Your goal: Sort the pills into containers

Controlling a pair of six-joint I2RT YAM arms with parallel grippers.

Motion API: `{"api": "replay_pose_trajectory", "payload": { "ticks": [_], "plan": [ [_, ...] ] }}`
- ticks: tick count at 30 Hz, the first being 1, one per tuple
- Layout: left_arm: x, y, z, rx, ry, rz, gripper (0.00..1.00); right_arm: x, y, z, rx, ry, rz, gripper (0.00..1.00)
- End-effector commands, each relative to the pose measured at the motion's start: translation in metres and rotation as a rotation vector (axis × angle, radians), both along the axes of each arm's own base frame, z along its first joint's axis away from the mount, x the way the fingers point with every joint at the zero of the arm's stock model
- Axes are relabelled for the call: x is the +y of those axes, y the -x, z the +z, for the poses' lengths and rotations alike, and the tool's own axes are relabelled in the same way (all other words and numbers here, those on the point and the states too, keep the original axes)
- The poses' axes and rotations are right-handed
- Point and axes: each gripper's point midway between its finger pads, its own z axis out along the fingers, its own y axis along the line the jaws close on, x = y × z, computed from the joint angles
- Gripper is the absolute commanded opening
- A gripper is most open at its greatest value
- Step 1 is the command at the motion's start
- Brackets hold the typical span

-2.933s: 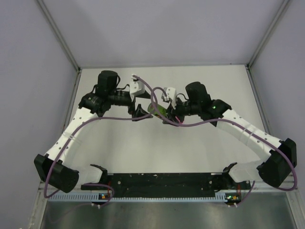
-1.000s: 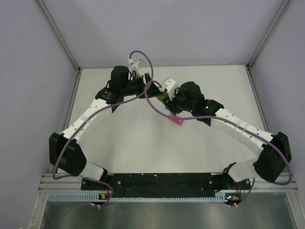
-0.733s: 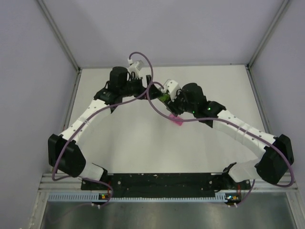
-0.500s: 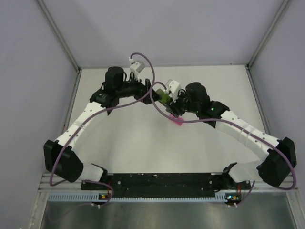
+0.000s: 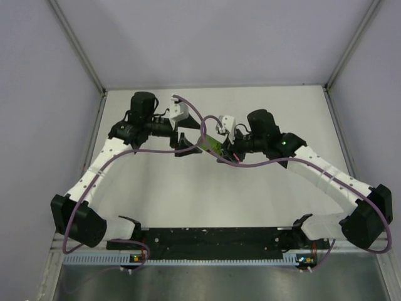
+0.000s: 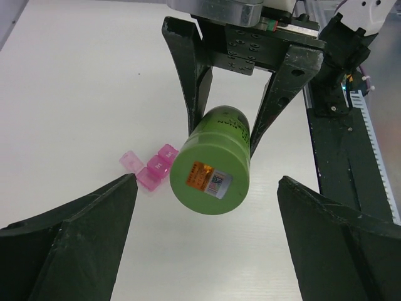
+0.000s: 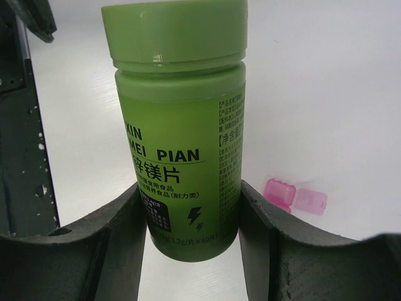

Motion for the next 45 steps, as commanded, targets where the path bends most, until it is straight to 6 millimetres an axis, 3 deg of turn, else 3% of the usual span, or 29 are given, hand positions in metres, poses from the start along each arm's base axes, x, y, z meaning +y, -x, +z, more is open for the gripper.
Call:
{"api": "replay_pose_trajectory", "payload": {
  "ticks": [1,10,21,24,26,28,29,36,39,45],
  "plan": [
    [-0.002,0.012,0.011,-0.111,0.045,-0.096,0.99,0.01,0.009,0.037,-0.044,-0.081,0.095,0.0],
    [-0.008,0.015,0.001,-0.082,0.045,-0.111,0.9,0.013,0.007,0.038,-0.041,-0.085,0.097,0.0],
    [-0.016,0.009,0.004,0.001,0.095,-0.092,0.59,0.011,0.003,0.032,-0.039,-0.071,0.07,0.0],
    [-0.019,0.006,0.004,0.065,0.11,-0.077,0.45,0.009,-0.005,0.031,-0.051,-0.065,0.031,0.0],
    [-0.022,0.005,0.005,0.109,0.122,-0.065,0.28,0.007,-0.013,0.032,-0.071,-0.062,-0.012,0.0],
    [-0.025,-0.003,0.006,0.163,0.133,-0.01,0.03,0.005,-0.022,0.035,-0.091,-0.061,-0.063,0.0],
    [-0.027,-0.006,0.008,0.197,0.146,0.017,0.0,0.003,-0.028,0.035,-0.1,-0.056,-0.096,0.0],
    [-0.03,-0.059,0.019,0.404,0.219,0.455,0.0,-0.009,-0.073,0.047,-0.198,-0.036,-0.344,0.0],
    [-0.022,-0.079,0.007,0.541,0.216,0.638,0.0,-0.013,-0.084,0.053,-0.25,-0.021,-0.435,0.0],
    [-0.013,-0.092,-0.006,0.669,0.189,0.815,0.0,-0.027,-0.103,0.056,-0.294,0.007,-0.585,0.0]
  ]
}}
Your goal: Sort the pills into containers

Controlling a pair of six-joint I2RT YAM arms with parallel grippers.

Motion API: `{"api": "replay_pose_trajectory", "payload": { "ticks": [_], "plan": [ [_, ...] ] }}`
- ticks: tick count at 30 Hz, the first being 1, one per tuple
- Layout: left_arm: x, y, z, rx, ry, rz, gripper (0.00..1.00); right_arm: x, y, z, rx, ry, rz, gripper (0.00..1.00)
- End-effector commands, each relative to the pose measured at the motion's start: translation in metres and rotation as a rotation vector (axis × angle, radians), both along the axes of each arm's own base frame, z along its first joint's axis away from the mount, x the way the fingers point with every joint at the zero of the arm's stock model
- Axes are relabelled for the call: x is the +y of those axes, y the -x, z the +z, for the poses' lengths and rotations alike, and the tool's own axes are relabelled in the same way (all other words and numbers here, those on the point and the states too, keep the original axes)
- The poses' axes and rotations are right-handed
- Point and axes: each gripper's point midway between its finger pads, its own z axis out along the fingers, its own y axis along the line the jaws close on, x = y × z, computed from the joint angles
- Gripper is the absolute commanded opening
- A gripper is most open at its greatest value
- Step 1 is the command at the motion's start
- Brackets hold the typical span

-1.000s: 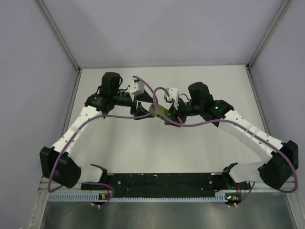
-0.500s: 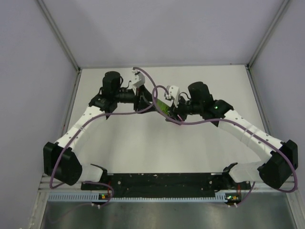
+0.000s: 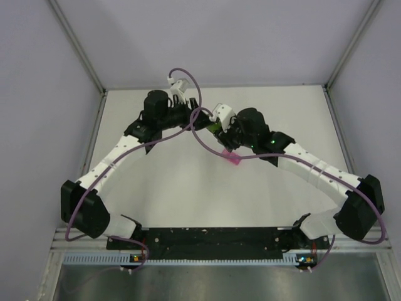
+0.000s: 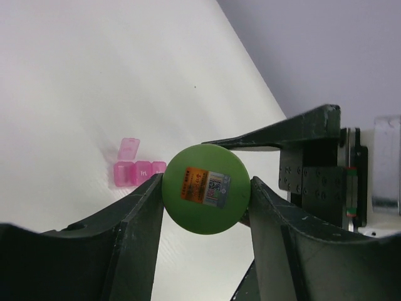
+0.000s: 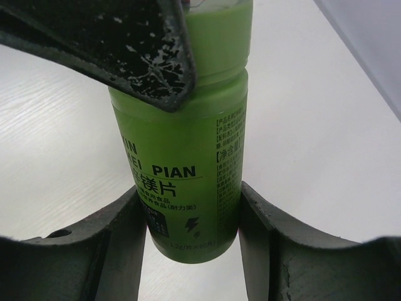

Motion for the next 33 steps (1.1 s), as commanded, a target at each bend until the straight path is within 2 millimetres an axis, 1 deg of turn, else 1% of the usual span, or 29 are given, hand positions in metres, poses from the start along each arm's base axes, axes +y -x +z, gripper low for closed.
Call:
{"api": "replay_pose_trajectory", "payload": {
  "ticks": [1,4,5,7,8,10,11,13,19,22,23,28,32,33],
  "plan": [
    [0.016,-0.02,-0.001,0.118,-0.022,0.222,0.0,-0.014,-0.037,0.056,-0.161,-0.088,-0.219,0.0],
    [0.017,-0.02,-0.007,0.143,-0.035,0.246,0.0,-0.017,-0.041,0.056,-0.17,-0.08,-0.247,0.0],
    [0.015,-0.019,-0.005,0.141,-0.035,0.237,0.0,-0.017,-0.04,0.057,-0.17,-0.082,-0.245,0.0],
    [0.012,-0.016,-0.005,0.142,-0.033,0.217,0.04,-0.016,-0.039,0.057,-0.166,-0.087,-0.237,0.0],
    [0.011,-0.014,-0.005,0.133,-0.038,0.203,0.04,-0.016,-0.039,0.057,-0.165,-0.088,-0.236,0.0],
    [0.01,-0.012,-0.003,0.117,-0.041,0.194,0.04,-0.015,-0.039,0.056,-0.163,-0.088,-0.235,0.0],
    [0.01,-0.012,-0.005,0.113,-0.048,0.192,0.02,-0.016,-0.039,0.057,-0.164,-0.086,-0.238,0.0],
    [0.012,-0.011,-0.001,0.092,-0.053,0.193,0.0,-0.018,-0.039,0.056,-0.166,-0.082,-0.242,0.0],
    [0.02,-0.009,0.003,0.073,-0.06,0.219,0.0,-0.025,-0.04,0.055,-0.183,-0.065,-0.274,0.0],
    [0.023,-0.009,0.003,0.098,-0.059,0.247,0.0,-0.029,-0.041,0.058,-0.197,-0.065,-0.291,0.0],
    [0.024,-0.008,0.002,0.109,-0.058,0.254,0.0,-0.03,-0.042,0.056,-0.195,-0.06,-0.295,0.0],
    [0.021,-0.005,0.002,0.135,-0.046,0.245,0.0,-0.033,-0.041,0.06,-0.205,-0.06,-0.301,0.0],
    [0.018,-0.002,0.003,0.115,-0.041,0.21,0.0,-0.03,-0.04,0.06,-0.192,-0.072,-0.276,0.0],
    [0.018,-0.001,0.004,0.107,-0.043,0.202,0.02,-0.03,-0.041,0.06,-0.182,-0.082,-0.275,0.0]
  ]
}}
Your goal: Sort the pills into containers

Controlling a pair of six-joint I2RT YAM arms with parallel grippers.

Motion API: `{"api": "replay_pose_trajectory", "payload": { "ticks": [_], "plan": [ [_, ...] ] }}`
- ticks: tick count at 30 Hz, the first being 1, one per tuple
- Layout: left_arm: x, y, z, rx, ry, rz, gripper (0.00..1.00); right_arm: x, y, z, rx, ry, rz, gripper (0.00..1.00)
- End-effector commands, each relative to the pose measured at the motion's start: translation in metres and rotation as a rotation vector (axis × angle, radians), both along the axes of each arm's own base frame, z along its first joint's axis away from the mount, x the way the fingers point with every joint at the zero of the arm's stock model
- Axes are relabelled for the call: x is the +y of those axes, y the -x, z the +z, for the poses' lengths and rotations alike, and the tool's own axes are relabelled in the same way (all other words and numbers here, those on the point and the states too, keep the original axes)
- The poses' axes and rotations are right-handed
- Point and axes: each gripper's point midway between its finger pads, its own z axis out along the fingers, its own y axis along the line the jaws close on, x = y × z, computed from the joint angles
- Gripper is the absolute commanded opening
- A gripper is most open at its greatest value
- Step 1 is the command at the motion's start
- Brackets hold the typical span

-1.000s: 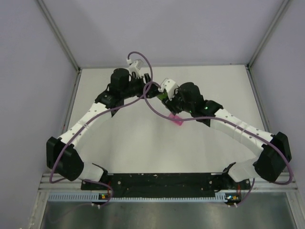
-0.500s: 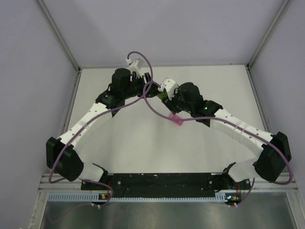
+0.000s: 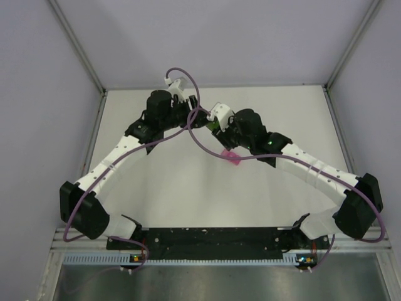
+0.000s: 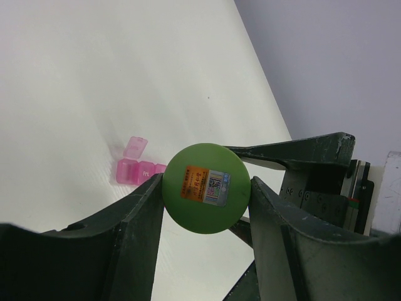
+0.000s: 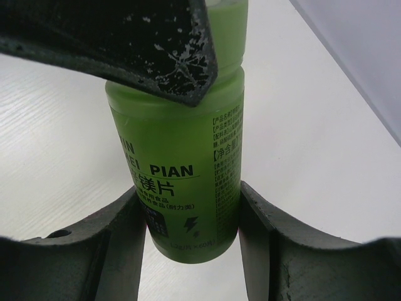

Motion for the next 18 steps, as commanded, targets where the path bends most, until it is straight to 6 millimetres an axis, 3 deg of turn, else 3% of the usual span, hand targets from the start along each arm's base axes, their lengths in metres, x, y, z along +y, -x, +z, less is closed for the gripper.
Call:
{"api": "replay_pose_trajectory", "payload": {
  "ticks": [1,7,11,16,18],
  "plan": [
    [0.014,0.012,0.002,-0.008,-0.041,-0.004,0.04,-0.028,-0.028,0.057,-0.122,-0.115,-0.174,0.0],
    [0.006,0.022,0.005,-0.054,-0.02,-0.088,0.35,-0.022,-0.027,0.059,-0.077,-0.16,-0.12,0.0],
    [0.0,0.027,0.008,-0.095,-0.009,-0.149,0.72,-0.022,-0.025,0.057,-0.06,-0.165,-0.097,0.0],
    [-0.005,0.036,0.016,-0.171,-0.017,-0.239,0.97,-0.021,-0.021,0.056,-0.047,-0.174,-0.073,0.0],
    [-0.006,0.039,0.019,-0.215,-0.039,-0.282,0.99,-0.02,-0.019,0.054,-0.038,-0.173,-0.059,0.0]
  ]
}}
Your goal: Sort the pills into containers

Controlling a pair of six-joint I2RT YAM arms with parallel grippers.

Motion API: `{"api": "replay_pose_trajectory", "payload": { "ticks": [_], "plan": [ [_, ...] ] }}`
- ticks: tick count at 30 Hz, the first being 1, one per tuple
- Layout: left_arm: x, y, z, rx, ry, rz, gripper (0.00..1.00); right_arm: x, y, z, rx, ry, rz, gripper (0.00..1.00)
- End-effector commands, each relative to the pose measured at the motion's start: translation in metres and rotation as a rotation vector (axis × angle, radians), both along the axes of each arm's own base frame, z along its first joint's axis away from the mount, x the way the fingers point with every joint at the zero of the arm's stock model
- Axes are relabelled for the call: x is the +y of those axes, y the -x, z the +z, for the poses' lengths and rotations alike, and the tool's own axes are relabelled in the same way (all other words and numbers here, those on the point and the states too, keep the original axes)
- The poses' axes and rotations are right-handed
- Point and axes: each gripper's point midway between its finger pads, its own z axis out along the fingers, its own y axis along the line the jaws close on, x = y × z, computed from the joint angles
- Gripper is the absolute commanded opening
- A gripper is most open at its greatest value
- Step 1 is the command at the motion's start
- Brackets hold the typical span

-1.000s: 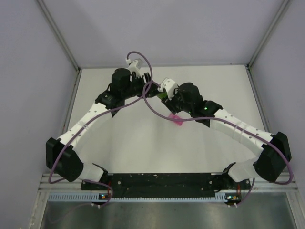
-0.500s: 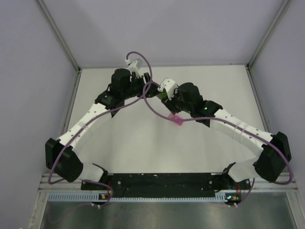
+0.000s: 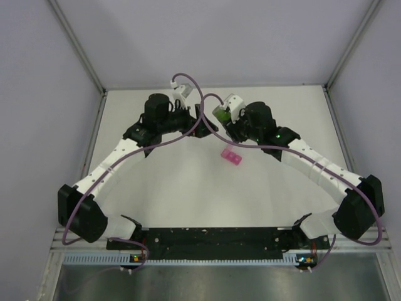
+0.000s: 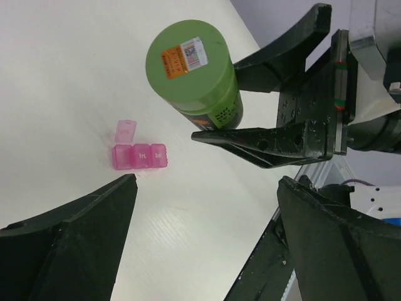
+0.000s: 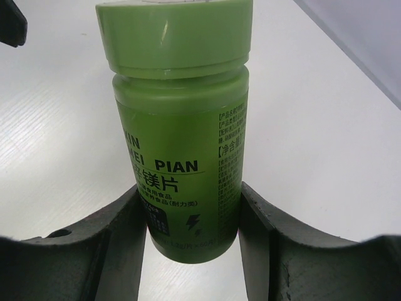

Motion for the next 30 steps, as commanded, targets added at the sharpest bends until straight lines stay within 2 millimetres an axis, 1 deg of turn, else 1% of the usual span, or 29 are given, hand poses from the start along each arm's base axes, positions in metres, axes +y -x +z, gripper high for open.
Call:
{"api": "replay_pose_trajectory", "payload": {
  "ticks": [1,4,6,9,10,12,15,19,21,24,26,30],
  "plan": [
    [-0.002,0.015,0.027,-0.174,-0.006,-0.136,0.99,0.009,0.001,0.054,-0.094,-0.118,0.033,0.0],
    [-0.001,0.024,0.033,-0.281,-0.043,-0.242,0.99,0.016,0.012,0.053,-0.076,-0.126,0.114,0.0],
    [0.004,0.029,0.036,-0.372,-0.074,-0.303,0.99,0.02,0.022,0.051,-0.065,-0.126,0.177,0.0],
    [0.021,0.028,0.042,-0.535,-0.134,-0.341,0.99,0.027,0.037,0.049,-0.038,-0.133,0.275,0.0],
    [0.028,0.027,0.046,-0.58,-0.148,-0.326,0.99,0.032,0.045,0.049,-0.026,-0.142,0.328,0.0],
    [0.04,0.026,0.049,-0.68,-0.169,-0.359,0.99,0.036,0.06,0.048,0.0,-0.148,0.411,0.0],
    [0.05,0.042,0.053,-0.729,-0.125,-0.492,0.99,0.043,0.08,0.048,0.039,-0.151,0.531,0.0],
    [0.051,0.067,0.045,-0.788,-0.109,-0.647,0.99,0.051,0.102,0.046,0.109,-0.166,0.657,0.0],
    [0.048,0.074,0.042,-0.803,-0.097,-0.679,0.99,0.055,0.11,0.045,0.143,-0.172,0.703,0.0],
    [0.043,0.08,0.036,-0.809,-0.09,-0.708,0.99,0.058,0.116,0.044,0.181,-0.183,0.743,0.0],
    [0.04,0.08,0.034,-0.811,-0.09,-0.717,0.99,0.06,0.119,0.043,0.205,-0.189,0.762,0.0],
    [0.033,0.082,0.038,-0.812,-0.073,-0.736,0.99,0.064,0.12,0.04,0.232,-0.193,0.78,0.0]
  ]
}}
